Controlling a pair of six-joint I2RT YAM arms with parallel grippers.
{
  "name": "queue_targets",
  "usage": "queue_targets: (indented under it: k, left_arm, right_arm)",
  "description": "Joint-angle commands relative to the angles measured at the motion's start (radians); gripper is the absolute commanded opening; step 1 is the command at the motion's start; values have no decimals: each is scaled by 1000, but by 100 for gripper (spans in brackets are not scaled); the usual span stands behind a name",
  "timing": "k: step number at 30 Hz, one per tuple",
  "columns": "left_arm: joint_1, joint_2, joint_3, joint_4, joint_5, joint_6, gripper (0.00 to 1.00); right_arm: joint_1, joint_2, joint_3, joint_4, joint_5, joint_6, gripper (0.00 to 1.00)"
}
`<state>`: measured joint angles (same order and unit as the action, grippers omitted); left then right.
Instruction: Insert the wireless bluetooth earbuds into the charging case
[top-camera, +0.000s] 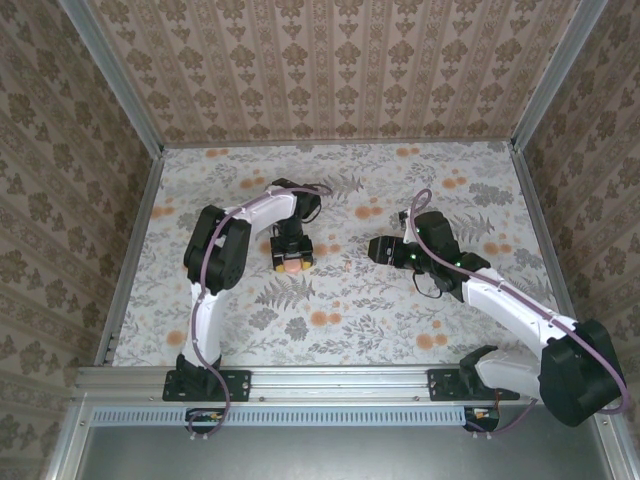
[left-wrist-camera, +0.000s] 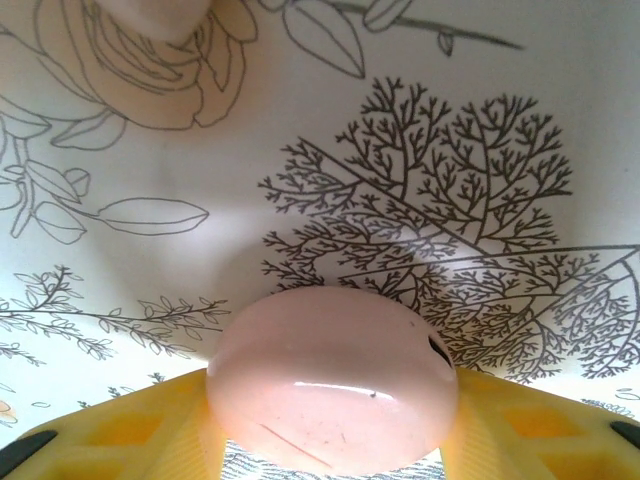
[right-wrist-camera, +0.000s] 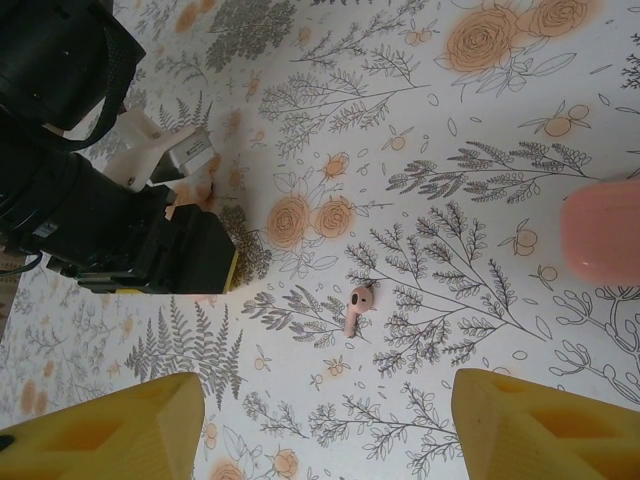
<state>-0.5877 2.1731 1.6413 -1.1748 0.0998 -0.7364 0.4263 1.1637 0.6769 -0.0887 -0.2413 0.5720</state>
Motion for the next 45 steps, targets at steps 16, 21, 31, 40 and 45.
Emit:
queue_targets:
  k: [16,21,31,40,45]
  left_arm:
    - [-55,-255,-179,106,-2,145,43]
    - [-75,-385,-304,222,-14,263,41]
    - [-180,-583,-459,365,-38,558,41]
    - [-244,-809,-663,588,56,899,44]
    - [-251,-929,-780,697,69,1003,44]
  right_arm:
    - [6,-4,-12,-19,-53,33,65]
    - [5,30,38,-95,-72,-21,65]
    - [-36,149,168,-240,-322,-171,65]
    - [-127,194,217,-295,-528,-165,63]
    - [-127,172,211,-273,-615,-100,59]
